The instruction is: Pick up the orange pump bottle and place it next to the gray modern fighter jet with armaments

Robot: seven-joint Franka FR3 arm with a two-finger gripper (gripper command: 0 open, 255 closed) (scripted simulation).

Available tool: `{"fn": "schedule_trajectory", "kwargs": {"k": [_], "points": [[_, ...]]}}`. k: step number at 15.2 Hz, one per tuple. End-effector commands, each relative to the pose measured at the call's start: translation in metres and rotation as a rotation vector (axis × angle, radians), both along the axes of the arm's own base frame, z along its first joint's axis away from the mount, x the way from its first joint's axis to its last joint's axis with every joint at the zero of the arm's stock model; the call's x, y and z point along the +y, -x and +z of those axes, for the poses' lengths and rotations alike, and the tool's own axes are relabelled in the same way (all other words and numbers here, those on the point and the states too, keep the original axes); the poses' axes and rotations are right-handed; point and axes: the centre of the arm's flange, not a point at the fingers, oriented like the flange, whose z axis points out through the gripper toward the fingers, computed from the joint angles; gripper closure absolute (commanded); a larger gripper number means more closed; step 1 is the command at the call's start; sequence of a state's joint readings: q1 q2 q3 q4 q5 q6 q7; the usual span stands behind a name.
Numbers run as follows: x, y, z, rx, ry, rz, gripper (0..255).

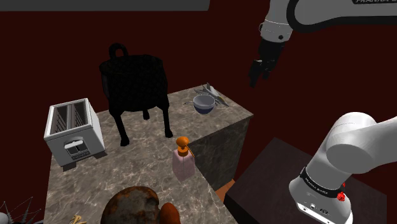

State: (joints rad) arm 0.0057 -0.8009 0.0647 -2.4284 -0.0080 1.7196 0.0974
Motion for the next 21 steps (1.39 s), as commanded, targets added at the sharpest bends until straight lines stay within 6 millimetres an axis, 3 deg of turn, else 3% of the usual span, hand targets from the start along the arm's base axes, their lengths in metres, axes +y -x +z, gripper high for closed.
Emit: {"fn": "schedule_trajectory", "kwargs": {"k": [1,21], "points": [[0.000,0.000,0.000,0.000,0.000,0.000,0],[0.183,-0.073,-0.153,-0.060,-0.081,0.188,0]]}}
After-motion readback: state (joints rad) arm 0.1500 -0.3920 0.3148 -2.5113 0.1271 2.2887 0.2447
